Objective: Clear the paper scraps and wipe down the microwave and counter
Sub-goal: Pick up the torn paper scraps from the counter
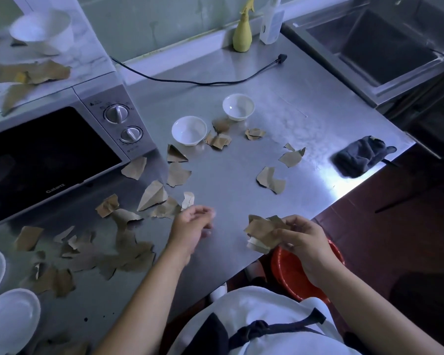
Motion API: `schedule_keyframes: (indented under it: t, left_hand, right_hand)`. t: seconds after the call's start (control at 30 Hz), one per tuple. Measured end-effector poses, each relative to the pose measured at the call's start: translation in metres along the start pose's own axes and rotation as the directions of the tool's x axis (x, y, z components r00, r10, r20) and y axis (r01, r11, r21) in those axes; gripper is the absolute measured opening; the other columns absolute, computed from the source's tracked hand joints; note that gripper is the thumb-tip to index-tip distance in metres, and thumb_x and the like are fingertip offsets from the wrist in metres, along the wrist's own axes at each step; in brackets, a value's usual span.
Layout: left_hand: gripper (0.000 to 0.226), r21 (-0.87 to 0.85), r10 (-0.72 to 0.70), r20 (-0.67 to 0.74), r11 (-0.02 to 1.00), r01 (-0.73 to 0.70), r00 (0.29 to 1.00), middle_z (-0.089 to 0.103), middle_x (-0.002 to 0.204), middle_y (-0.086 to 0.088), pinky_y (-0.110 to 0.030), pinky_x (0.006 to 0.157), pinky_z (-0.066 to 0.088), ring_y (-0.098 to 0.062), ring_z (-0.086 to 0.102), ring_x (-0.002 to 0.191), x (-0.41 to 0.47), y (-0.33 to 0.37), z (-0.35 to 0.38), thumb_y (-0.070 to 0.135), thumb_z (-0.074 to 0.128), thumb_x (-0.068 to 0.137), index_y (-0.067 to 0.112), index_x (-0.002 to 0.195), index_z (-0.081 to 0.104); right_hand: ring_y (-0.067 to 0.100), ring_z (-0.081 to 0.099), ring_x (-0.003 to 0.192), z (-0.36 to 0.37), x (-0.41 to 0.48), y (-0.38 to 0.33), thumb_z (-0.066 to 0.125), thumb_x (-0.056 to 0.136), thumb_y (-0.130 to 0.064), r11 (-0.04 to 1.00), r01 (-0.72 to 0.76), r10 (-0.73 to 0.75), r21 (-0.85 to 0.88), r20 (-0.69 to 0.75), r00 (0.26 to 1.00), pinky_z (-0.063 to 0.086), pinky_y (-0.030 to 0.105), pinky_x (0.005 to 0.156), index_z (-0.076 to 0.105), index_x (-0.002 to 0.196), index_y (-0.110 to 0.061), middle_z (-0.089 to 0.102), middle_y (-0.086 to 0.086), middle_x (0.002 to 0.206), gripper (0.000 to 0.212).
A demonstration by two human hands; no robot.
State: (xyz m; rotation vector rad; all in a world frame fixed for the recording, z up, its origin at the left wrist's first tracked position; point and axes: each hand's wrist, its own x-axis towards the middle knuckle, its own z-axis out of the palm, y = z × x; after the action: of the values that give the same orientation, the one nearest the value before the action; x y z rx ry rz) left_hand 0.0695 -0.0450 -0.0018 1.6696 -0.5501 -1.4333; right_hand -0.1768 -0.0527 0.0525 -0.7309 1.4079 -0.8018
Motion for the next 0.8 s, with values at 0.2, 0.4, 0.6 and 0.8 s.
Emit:
schedule_keyframes:
  t: [0.2,0.4,0.6,0.8]
  left_hand:
    - [0.017,0.405,0.132,-0.410,0.913,0.050,0.903,0.071,0.089,0.009,-0.034,0.070,0.053,-0.015,0.066,0.078,0.047,0.002,-0.026,0.032,0.076,0.080,0.023,0.089,0.064]
    - [0.018,0.576,0.100,-0.473,0.787,0.222,0.875,0.064,0.071,0.009,-0.028,0.060,0.045,-0.020,0.064,0.069,0.068,-0.002,-0.010,0.034,0.072,0.078,0.022,0.082,0.059]
    - [0.014,0.533,0.060,-0.525,0.801,0.273,0.849,0.070,0.088,-0.003,-0.034,0.069,0.049,-0.031,0.067,0.083,0.077,-0.002,-0.003,0.024,0.073,0.077,0.020,0.084,0.062]
    - [0.023,0.609,0.085,-0.547,0.723,0.326,0.833,0.065,0.080,-0.002,-0.038,0.072,0.056,-0.033,0.065,0.081,0.078,0.000,0.011,0.017,0.071,0.075,0.022,0.065,0.051]
  right_hand:
    - [0.020,0.070,0.066,-0.021,0.023,-0.006,0.060,0.084,0.018,0.994,-0.073,0.068,0.080,0.066,0.995,0.059,0.031,0.061,0.058,0.084,-0.002,0.070,0.009,0.074,0.020]
    - [0.022,0.071,0.071,-0.033,0.046,-0.011,0.063,0.084,0.013,0.992,-0.105,0.097,0.069,0.100,0.990,0.060,0.042,0.071,0.061,0.090,-0.004,0.071,0.010,0.081,0.018]
    - [0.022,0.073,0.072,-0.047,0.066,-0.019,0.065,0.085,0.009,0.987,-0.130,0.119,0.096,0.118,0.986,0.058,0.032,0.059,0.063,0.091,-0.005,0.073,0.011,0.083,0.015]
    - [0.021,0.072,0.071,-0.049,0.084,-0.028,0.064,0.087,0.007,0.988,-0.147,0.137,0.054,0.156,0.978,0.059,0.035,0.061,0.062,0.090,-0.007,0.073,0.009,0.083,0.015]
